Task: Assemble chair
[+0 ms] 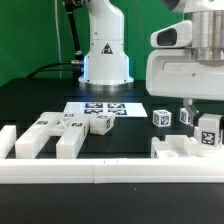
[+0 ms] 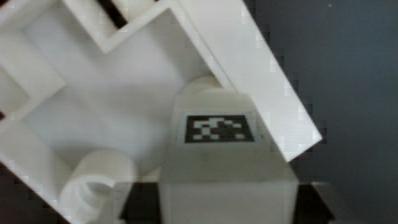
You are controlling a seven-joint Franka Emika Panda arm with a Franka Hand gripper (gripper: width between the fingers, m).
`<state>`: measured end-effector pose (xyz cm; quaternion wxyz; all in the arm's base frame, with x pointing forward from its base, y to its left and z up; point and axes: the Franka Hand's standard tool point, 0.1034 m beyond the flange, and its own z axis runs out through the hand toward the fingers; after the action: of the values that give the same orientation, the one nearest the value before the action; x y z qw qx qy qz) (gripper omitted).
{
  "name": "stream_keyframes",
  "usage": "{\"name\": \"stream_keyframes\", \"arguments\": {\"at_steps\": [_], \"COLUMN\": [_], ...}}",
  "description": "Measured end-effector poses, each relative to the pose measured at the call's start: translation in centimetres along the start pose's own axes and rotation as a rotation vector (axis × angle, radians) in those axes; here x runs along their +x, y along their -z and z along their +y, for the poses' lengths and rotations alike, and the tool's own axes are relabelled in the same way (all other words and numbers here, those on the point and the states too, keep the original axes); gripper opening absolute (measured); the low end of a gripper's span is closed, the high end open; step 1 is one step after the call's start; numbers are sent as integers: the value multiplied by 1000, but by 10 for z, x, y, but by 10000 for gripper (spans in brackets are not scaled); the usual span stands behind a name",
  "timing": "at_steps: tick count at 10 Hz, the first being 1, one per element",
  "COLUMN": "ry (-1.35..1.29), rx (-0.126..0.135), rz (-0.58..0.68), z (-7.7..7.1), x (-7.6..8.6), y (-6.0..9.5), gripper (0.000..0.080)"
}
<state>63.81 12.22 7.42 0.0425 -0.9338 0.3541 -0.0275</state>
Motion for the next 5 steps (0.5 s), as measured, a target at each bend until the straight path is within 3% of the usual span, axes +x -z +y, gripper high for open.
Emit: {"name": "stream_keyframes", "arguments": {"at_steps": [5], "ry": [-508], "rx": [-2], "rz": [-11], "z": [1], "x": [-1], "y": [0], "gripper": [290]}}
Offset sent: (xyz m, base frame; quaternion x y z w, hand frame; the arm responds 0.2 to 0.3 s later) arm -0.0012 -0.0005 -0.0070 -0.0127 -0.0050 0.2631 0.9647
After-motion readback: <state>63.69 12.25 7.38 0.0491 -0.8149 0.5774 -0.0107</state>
